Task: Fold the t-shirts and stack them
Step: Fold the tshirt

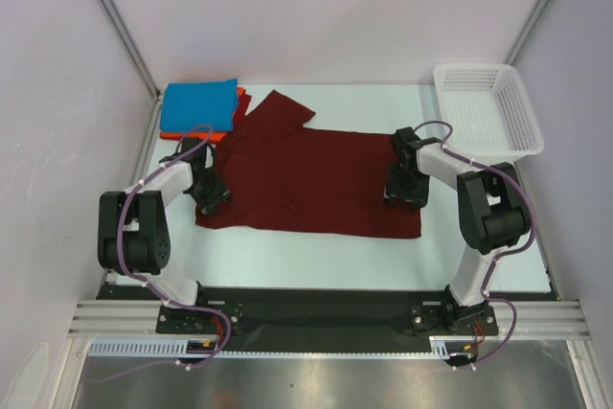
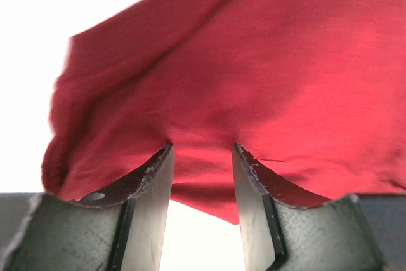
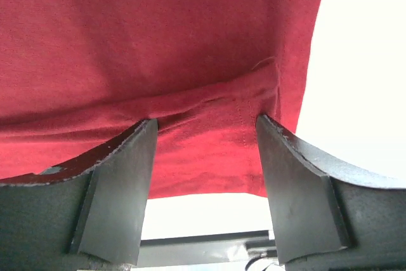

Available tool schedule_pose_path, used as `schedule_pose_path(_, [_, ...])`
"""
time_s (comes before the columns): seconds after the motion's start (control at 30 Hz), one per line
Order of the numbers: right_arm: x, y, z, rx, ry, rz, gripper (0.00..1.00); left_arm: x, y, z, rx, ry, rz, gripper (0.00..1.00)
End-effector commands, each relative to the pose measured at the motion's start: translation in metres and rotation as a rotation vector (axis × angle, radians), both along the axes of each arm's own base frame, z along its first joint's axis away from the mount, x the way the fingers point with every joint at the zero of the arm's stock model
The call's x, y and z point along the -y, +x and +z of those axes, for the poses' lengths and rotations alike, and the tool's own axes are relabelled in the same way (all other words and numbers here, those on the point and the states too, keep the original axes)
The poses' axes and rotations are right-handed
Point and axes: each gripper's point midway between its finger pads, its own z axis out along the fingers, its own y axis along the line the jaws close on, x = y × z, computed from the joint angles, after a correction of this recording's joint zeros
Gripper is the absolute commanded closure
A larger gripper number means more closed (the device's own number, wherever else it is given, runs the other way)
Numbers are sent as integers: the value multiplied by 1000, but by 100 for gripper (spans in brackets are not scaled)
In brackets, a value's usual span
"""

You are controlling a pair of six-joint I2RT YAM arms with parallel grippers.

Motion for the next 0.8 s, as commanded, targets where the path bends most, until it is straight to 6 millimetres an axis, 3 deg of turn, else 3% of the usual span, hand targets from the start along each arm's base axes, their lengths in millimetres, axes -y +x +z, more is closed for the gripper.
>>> schedule_pose_path(0.0, [26,-16,-4,-21,-40,-64,32,-15,-23,-10,-86,54,85,52])
schedule_pose_path(0.17, [49,-27,-9,-63,-64,-122,31,-18,-54,-30,-202,68,77,50])
schedule_pose_path(0.23, [55,-33,-10,-80,-77,-135,30,-19,-59,-30,-205,73,74,50])
schedule_pose_path(0.53, [60,-60,-9,-121,-67,-129,30,-21,-115,-31,-240,95,84,47])
schedule_pose_path(0.63, [61,-64,-7,-129,-71,-126,30,-12,-123,-32,-255,65,80,47])
schedule_pose_path(0.77, [65,-72,3,-136,-82,-129,30,-13,-124,-14,-202,78,108,46])
